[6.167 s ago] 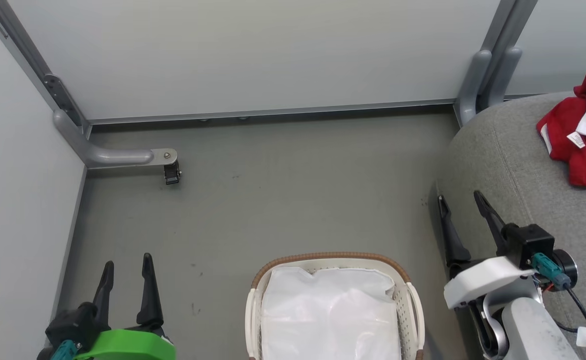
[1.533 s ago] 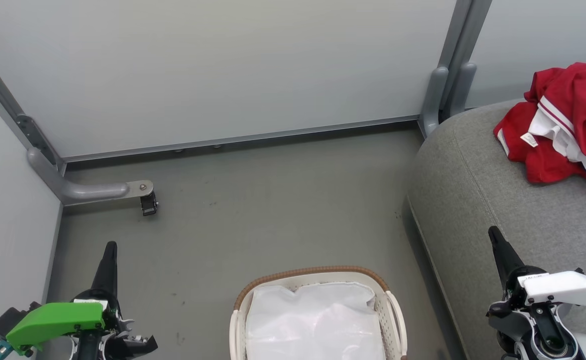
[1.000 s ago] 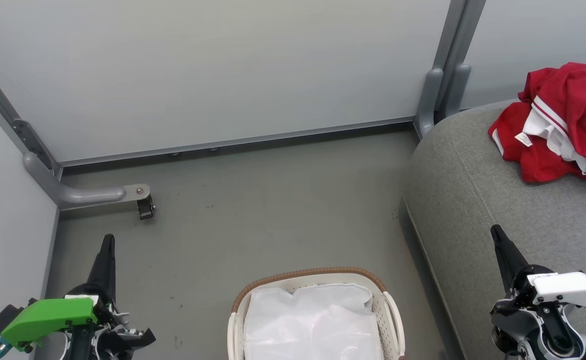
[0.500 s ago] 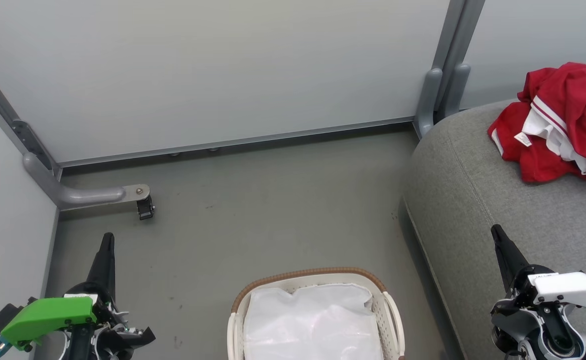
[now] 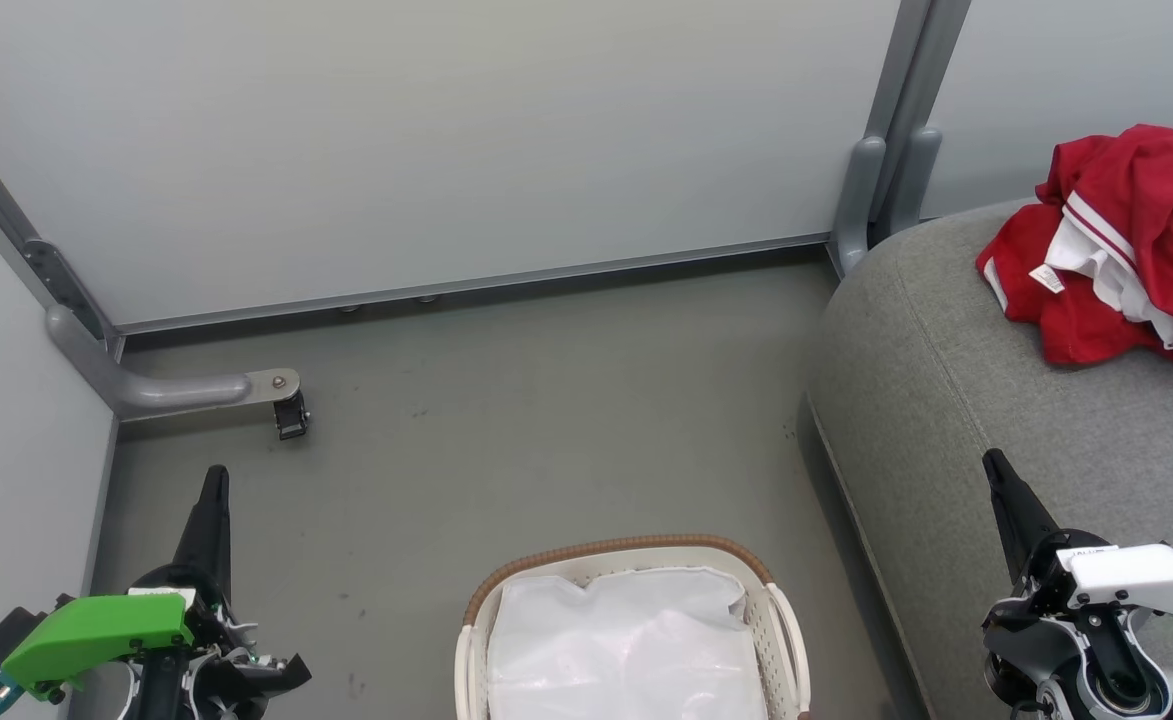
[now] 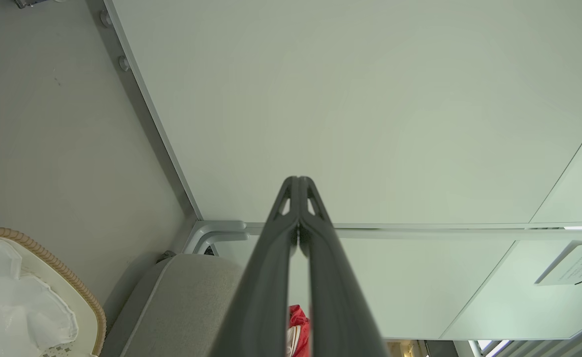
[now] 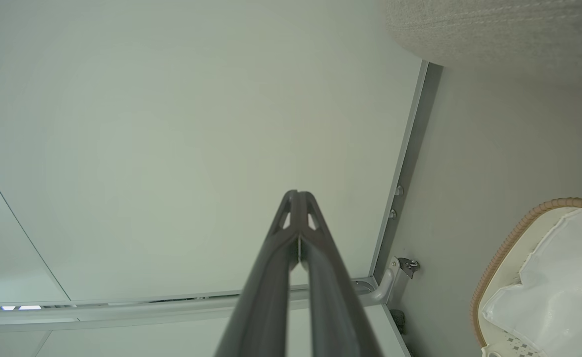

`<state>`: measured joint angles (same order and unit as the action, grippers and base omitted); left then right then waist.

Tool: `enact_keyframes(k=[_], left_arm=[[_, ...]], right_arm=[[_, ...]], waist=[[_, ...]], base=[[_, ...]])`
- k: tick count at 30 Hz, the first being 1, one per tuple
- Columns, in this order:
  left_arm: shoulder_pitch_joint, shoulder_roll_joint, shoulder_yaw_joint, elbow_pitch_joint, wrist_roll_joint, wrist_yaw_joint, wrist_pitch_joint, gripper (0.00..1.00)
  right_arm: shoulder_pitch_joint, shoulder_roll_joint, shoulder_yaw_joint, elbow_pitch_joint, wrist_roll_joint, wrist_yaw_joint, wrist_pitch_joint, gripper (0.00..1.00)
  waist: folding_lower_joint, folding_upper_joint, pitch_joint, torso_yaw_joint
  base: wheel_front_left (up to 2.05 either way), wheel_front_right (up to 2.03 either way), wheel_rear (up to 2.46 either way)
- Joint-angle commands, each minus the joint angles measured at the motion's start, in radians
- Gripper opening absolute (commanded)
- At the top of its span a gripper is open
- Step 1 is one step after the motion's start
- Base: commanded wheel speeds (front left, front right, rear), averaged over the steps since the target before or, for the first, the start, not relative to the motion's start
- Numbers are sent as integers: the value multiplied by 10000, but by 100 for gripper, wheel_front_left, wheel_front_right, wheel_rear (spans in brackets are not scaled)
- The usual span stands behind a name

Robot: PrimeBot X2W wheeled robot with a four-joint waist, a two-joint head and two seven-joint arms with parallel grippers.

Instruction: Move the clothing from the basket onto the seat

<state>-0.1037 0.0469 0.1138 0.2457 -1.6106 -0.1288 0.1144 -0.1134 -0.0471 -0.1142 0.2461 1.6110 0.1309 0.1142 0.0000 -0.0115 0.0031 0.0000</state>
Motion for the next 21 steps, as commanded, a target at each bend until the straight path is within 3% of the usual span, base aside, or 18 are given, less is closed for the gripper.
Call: enact_keyframes(k=[1, 21], left_arm=[[-104, 62, 22, -14, -43, -41, 30, 0], [-103, 62, 21, -16, -42, -41, 29, 0]], right_arm=[[103, -59, -19, -36, 37, -3, 30, 0], [104, -59, -18, -36, 38, -3, 30, 0]], waist=[[0, 115, 0, 0], [0, 115, 0, 0]], base=[[0, 0, 0], [0, 0, 0]])
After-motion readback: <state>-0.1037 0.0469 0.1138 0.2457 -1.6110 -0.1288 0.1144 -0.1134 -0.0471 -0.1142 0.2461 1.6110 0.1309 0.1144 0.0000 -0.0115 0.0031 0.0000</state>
